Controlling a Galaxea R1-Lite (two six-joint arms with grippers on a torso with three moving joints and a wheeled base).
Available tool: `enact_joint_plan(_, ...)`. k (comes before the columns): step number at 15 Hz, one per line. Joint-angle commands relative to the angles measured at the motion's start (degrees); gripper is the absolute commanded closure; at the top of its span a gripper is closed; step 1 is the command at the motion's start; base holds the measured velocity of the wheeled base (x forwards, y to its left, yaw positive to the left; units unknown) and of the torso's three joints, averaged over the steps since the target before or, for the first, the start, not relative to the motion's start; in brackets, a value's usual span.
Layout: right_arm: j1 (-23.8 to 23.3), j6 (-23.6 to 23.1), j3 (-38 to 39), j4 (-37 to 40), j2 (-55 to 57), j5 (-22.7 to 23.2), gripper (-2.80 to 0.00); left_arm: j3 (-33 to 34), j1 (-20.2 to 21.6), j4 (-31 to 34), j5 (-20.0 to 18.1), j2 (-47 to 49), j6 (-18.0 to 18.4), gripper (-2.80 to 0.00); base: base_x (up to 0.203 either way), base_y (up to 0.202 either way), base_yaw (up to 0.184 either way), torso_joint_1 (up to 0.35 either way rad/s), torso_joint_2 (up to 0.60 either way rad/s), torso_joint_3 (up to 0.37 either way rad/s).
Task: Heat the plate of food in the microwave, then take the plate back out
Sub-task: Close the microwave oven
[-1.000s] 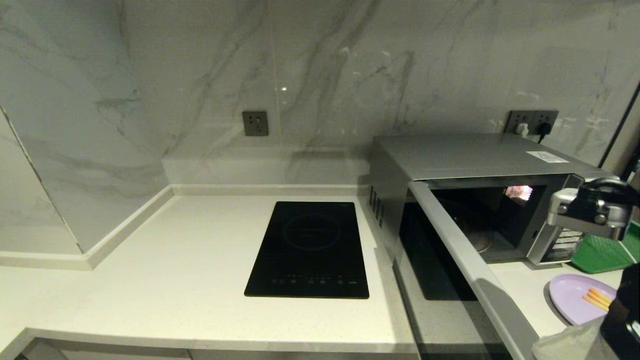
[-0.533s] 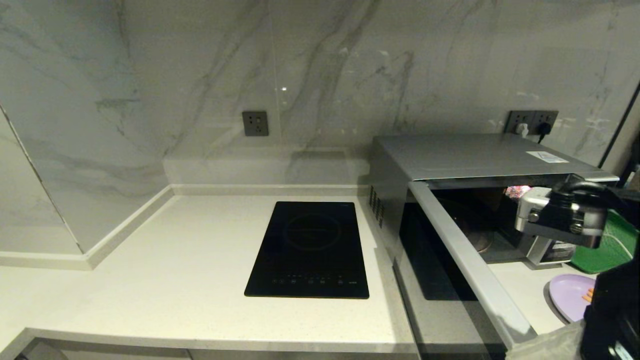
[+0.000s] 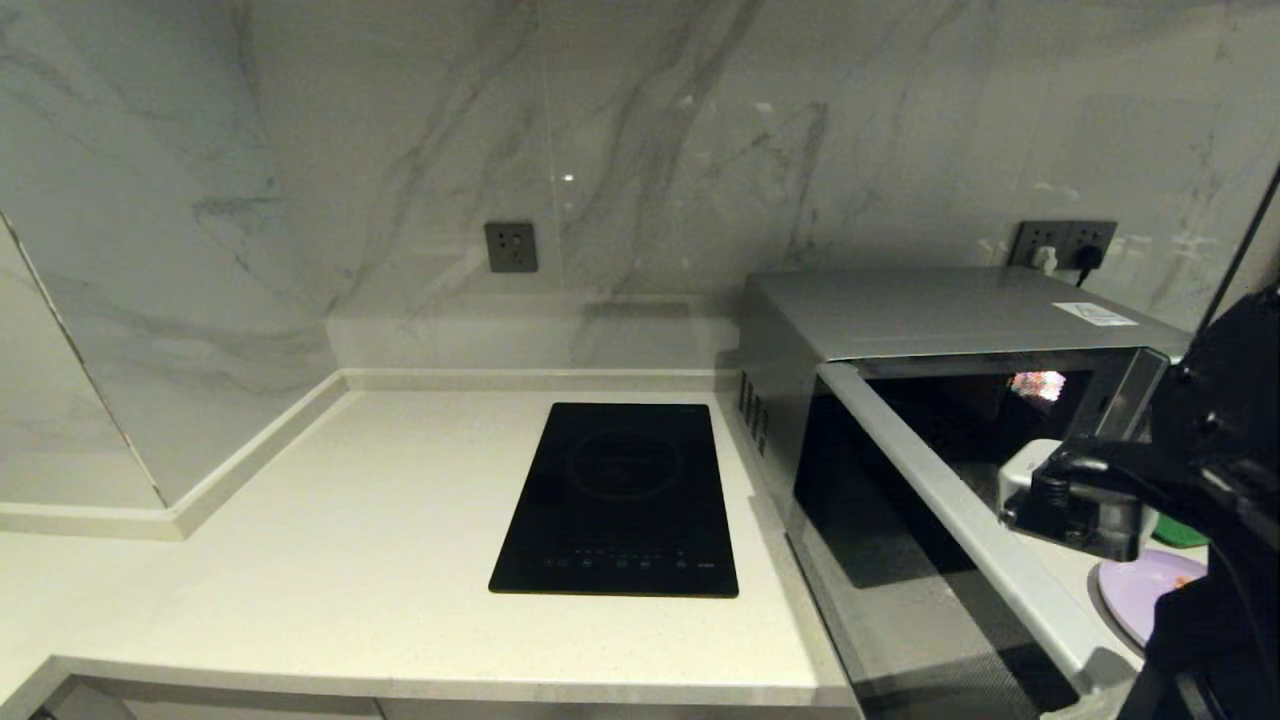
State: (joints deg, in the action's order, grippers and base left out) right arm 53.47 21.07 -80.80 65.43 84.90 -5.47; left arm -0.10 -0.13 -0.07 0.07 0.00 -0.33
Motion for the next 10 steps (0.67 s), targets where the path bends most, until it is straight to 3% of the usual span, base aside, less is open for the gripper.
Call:
enact_joint_plan(1,-1.1,0.3,2.6,0.2,-1.7,-0.5,0.0,0.0,0.0,0.0,0.0,0.0,-0.1,0.0,0.0,0.0,0.0,0.0,0.0,0.0)
enact_joint_plan(3,-4.3,0.3,3.2,0.1,-3.5,-1.7,0.0,0.0,0.0,0.0,0.0,0.0,0.0,0.0,0.0,0.0,0.0,0.0,0.0,0.0)
enact_joint_plan(6,-11.3,1.5,5.2,-1.5,-5.3,-9.0,0.0,0.0,0.0,0.0,0.0,0.0,0.0,0.0,0.0,0.0,0.0,0.0,0.0,0.0)
enact_joint_plan(10,-28.8,1.2,6.6,-6.2,-6.0,-11.0,0.0,0.0,0.0,0.0,0.0,0.0,0.0,0.0,0.0,0.0,0.0,0.0,0.0,0.0)
